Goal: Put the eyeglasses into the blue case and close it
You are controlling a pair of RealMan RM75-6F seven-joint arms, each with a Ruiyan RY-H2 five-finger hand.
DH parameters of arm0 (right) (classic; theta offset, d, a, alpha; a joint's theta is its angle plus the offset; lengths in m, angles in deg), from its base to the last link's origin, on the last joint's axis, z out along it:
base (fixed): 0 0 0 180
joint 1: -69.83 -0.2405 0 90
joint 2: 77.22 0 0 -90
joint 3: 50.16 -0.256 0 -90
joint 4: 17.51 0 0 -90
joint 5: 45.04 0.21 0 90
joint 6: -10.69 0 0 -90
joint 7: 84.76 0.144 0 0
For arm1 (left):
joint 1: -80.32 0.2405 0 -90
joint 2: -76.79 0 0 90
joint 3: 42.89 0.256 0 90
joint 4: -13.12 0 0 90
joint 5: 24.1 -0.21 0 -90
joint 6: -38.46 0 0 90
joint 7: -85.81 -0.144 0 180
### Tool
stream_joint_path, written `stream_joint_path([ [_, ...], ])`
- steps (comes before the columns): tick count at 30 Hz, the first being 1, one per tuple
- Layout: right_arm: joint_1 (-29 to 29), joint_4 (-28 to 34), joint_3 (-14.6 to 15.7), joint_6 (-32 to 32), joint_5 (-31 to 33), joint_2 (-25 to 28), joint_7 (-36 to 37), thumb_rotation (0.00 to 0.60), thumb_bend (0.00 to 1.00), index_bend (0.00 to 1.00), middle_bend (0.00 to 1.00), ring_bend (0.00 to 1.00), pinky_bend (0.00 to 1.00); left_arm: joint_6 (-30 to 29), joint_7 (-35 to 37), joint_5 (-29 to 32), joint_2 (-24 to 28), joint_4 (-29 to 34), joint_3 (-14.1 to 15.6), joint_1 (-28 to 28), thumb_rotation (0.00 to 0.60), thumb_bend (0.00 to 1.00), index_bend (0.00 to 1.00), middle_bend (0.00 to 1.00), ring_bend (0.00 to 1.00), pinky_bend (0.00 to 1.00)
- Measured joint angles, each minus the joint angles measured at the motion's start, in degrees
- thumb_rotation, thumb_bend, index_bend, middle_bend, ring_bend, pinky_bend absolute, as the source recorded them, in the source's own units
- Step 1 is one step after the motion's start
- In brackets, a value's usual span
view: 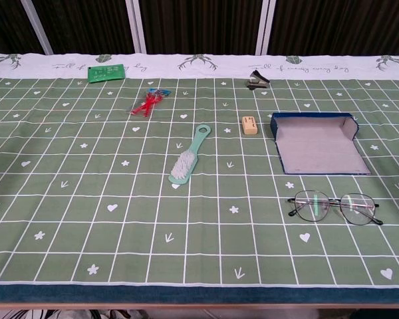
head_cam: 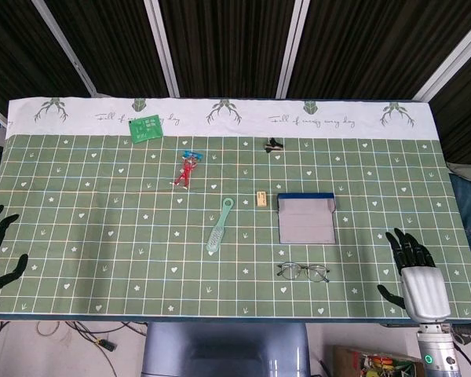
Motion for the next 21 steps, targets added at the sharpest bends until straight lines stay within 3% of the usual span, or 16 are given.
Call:
stream_joint_path([
  [21,-0.16,-0.13,-0.08,0.36,0.24,0.15,0.30,0.600,0.16,0.02,0.06,0.10,0.19,0.03,-0.33,0.01,-0.05,-0.01,0.08,0.00,0.600,0.36,0.13,0.00,0.00,0.00],
])
